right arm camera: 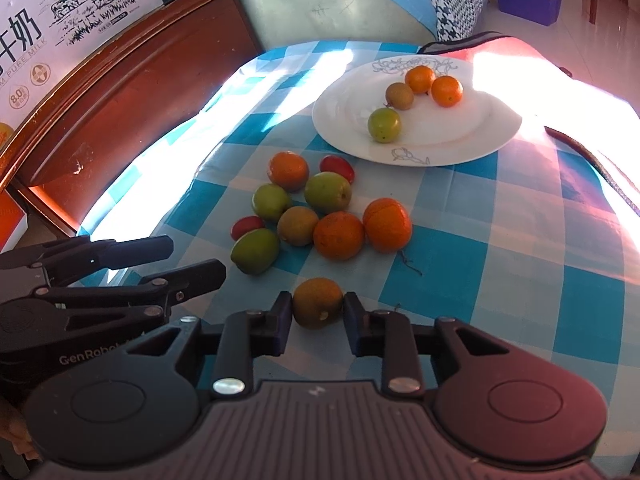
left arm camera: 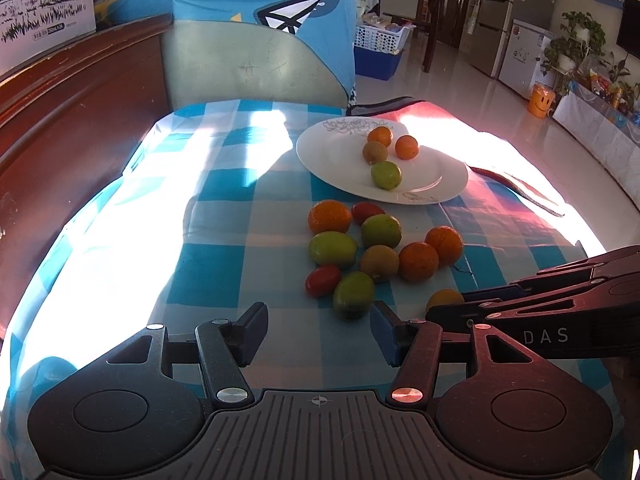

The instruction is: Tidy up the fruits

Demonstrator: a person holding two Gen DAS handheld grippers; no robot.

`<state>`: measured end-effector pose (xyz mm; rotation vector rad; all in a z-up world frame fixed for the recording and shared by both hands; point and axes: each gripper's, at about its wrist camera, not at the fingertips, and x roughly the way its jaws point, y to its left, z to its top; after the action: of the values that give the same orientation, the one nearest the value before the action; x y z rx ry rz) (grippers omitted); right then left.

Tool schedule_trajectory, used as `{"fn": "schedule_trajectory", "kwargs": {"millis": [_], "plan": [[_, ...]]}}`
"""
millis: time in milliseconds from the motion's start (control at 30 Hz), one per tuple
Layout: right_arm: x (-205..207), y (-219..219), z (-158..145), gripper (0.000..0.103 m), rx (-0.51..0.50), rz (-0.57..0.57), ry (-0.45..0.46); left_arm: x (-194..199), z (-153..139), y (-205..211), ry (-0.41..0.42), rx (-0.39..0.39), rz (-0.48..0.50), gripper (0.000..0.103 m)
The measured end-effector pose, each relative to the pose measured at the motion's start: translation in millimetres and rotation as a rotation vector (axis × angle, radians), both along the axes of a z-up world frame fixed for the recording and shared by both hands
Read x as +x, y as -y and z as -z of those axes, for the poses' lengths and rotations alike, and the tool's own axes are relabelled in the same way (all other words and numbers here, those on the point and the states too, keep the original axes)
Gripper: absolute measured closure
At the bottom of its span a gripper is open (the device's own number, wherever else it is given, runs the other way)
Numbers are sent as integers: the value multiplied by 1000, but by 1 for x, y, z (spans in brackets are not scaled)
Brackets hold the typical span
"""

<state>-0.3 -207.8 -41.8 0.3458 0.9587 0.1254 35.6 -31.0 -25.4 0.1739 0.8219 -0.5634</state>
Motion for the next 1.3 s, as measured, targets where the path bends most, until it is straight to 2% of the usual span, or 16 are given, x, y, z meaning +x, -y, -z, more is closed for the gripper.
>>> {"fn": "schedule_trajectory", "kwargs": {"millis": [167,333,433,567,633,733,1000,1133,1300], "plan": [[-2,16,2,75,8,69,-31,-2,5,13,-22,-35,55,50],[-4,21,2,75,10,89,-43,-1,11,23,-31,-39,70,54],[-4,23,3,75,19,95,-49,4,14,25,-44,-45,53,58],[-4,24,3,75,27,102,-60,11,20,29,-63,-40,37,73],[-4,24,4,75,28,100,-63,12,22,31,-72,-36,34,73],[-4,26,4,75,38,103,-67,10,22,34,-45,-11,26,73],[-3,26,5,73,44,106,-70,15,22,38,-46,-14,-1,71],[-3,25,5,73,42,104,-68,18,23,40,-38,-8,-36,63],[-3,25,6,73,40,102,-67,18,24,41,-34,-13,-41,67]]}}
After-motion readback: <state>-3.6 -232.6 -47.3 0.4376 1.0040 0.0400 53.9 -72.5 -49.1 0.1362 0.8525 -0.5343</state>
